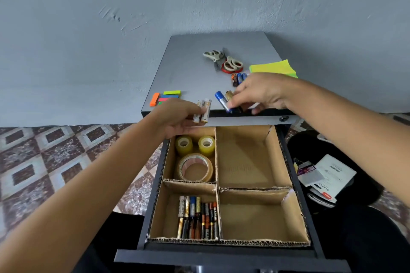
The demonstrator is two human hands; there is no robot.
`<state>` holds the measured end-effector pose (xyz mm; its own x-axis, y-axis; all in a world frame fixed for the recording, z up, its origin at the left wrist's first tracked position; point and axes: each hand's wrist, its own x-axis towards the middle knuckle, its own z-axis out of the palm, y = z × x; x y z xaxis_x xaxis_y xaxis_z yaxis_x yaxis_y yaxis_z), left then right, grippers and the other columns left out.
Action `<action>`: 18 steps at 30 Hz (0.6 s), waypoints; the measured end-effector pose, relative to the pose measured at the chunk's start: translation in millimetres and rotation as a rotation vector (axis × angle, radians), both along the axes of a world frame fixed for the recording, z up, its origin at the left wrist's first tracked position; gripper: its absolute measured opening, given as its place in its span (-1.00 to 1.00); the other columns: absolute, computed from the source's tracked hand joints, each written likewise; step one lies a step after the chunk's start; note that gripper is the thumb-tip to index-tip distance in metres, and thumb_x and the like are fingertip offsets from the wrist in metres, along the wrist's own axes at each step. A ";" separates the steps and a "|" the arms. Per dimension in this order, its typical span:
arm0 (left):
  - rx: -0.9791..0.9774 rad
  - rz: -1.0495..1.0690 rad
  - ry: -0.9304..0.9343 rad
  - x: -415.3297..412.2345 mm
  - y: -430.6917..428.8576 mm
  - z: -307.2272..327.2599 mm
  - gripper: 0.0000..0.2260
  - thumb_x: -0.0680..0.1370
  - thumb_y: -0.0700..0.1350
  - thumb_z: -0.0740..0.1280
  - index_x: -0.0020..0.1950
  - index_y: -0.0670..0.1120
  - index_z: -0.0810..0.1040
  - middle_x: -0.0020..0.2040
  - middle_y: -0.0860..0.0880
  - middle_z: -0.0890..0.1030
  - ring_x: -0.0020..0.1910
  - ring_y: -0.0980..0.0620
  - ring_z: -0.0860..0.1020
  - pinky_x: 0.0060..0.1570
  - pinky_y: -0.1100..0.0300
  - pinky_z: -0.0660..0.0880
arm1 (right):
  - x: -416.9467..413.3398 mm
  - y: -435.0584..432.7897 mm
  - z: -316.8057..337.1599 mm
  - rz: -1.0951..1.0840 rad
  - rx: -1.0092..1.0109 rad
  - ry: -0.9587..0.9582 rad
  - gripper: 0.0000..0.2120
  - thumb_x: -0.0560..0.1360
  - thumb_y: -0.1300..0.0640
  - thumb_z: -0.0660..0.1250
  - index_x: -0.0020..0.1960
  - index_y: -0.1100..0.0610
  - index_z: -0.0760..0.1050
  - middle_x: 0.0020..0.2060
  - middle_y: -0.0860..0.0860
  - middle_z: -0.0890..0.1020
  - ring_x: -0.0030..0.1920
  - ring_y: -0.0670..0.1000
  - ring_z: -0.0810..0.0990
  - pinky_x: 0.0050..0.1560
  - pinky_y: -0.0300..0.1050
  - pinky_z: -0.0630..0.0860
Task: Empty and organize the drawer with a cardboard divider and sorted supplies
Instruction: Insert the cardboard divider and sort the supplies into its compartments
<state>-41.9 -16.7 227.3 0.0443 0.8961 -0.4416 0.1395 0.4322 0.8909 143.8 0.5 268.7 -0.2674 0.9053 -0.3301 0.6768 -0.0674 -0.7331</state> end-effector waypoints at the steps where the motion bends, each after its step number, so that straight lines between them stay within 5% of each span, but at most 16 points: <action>1: -0.001 0.007 -0.012 -7.8 -8.7 -4.5 -0.96 0.52 -0.22 0.34 -0.13 -0.13 0.53 -0.26 -0.05 0.60 -0.32 0.06 0.61 -0.38 0.24 0.57 | -2.0 -10.5 -6.2 0.032 -0.084 0.050 -0.91 0.45 0.18 0.40 -0.10 0.21 0.58 -0.29 0.02 0.58 -0.25 -0.07 0.51 -0.34 -0.24 0.40; 7: -0.065 0.103 0.054 -52.0 -64.1 -56.7 -0.96 0.51 -0.21 0.36 -0.12 -0.17 0.55 -0.20 -0.11 0.59 -0.30 0.03 0.57 -0.39 0.26 0.56 | -32.7 -68.9 -65.0 0.180 -0.405 0.117 -0.88 0.48 0.24 0.35 -0.02 0.27 0.55 -0.26 0.09 0.65 -0.29 -0.05 0.58 -0.42 -0.30 0.45; 13: -0.128 0.213 0.003 -69.1 -93.0 -96.8 -0.95 0.52 -0.21 0.36 -0.12 -0.18 0.53 -0.23 -0.10 0.52 -0.36 0.08 0.54 -0.34 0.28 0.57 | -88.6 -105.6 -129.3 0.244 -0.496 0.011 -0.93 0.50 0.22 0.31 -0.15 0.20 0.52 -0.36 -0.01 0.57 -0.41 -0.14 0.52 -0.51 -0.36 0.36; 18: -0.097 0.299 -0.051 -71.4 -95.8 -104.7 -0.95 0.53 -0.22 0.34 -0.10 -0.19 0.51 -0.16 -0.11 0.50 -0.28 0.06 0.55 -0.35 0.32 0.55 | -121.8 -113.2 -177.1 0.167 -0.480 -0.121 -0.62 0.51 0.18 0.31 0.30 0.26 0.38 -0.22 0.07 0.56 -0.36 -0.05 0.51 -0.47 -0.29 0.39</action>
<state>-113.3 -112.5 122.6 -0.1905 0.8263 -0.5301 -0.0509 0.5309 0.8459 22.1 -112.6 91.7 -0.3293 0.5924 -0.7353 0.7852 -0.2607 -0.5617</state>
